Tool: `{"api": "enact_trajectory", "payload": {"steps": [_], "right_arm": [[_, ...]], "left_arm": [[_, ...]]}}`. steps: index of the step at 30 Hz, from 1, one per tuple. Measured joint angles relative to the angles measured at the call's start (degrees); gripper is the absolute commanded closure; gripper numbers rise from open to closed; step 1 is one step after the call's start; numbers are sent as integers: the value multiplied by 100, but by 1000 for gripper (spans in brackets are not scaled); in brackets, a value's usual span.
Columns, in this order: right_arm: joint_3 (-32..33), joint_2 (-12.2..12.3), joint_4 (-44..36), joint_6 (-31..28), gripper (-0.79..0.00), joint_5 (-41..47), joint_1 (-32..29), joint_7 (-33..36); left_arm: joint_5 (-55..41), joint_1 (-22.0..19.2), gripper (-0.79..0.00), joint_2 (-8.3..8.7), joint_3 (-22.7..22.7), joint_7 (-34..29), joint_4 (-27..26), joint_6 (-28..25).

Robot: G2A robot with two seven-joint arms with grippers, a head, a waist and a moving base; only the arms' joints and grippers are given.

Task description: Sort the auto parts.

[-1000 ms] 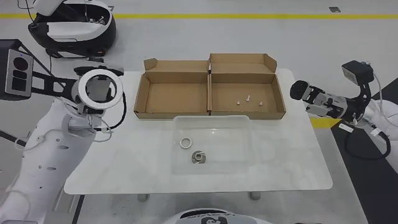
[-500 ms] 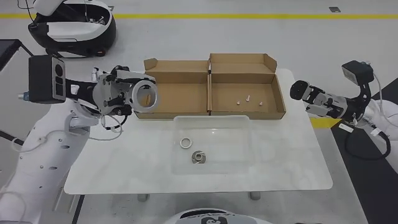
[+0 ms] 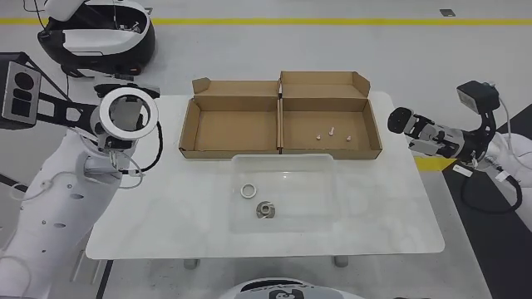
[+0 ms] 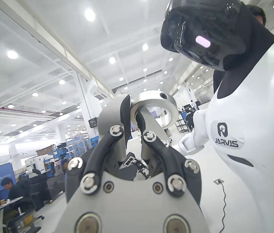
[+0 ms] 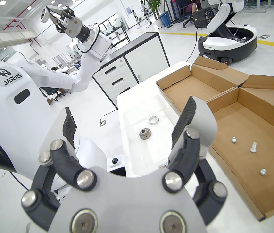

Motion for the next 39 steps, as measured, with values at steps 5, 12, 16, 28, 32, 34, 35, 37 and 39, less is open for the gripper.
{"api": "enact_trajectory", "payload": {"steps": [5, 12, 16, 28, 32, 34, 35, 37, 39], "right_arm": [[0, 0, 0, 0, -785, 0, 0, 0], [0, 0, 0, 0, -785, 0, 0, 0], [0, 0, 0, 0, -785, 0, 0, 0], [0, 0, 0, 0, -785, 0, 0, 0], [0, 0, 0, 0, -785, 0, 0, 0], [0, 0, 0, 0, -785, 0, 0, 0], [0, 0, 0, 0, -785, 0, 0, 0], [0, 0, 0, 0, -785, 0, 0, 0], [0, 0, 0, 0, -785, 0, 0, 0]], "left_arm": [[21, -1, 0, -1, 1, 0, 1, 0], [20, -1, 0, -1, 1, 0, 1, 0], [-15, 59, 0, -20, 13, -378, -61, 144], [5, -608, 0, -246, 643, -2096, 484, 695], [-28, -1262, 0, -420, 1109, -2713, 983, 1017], [30, -1604, 0, -516, 1358, -3045, 1288, 1143], [79, -1742, 0, -557, 1465, -3190, 1426, 1184], [241, -2004, 0, -635, 1675, -3512, 1701, 1233], [441, -2255, 0, -716, 1900, -3875, 2004, 1244]]}}
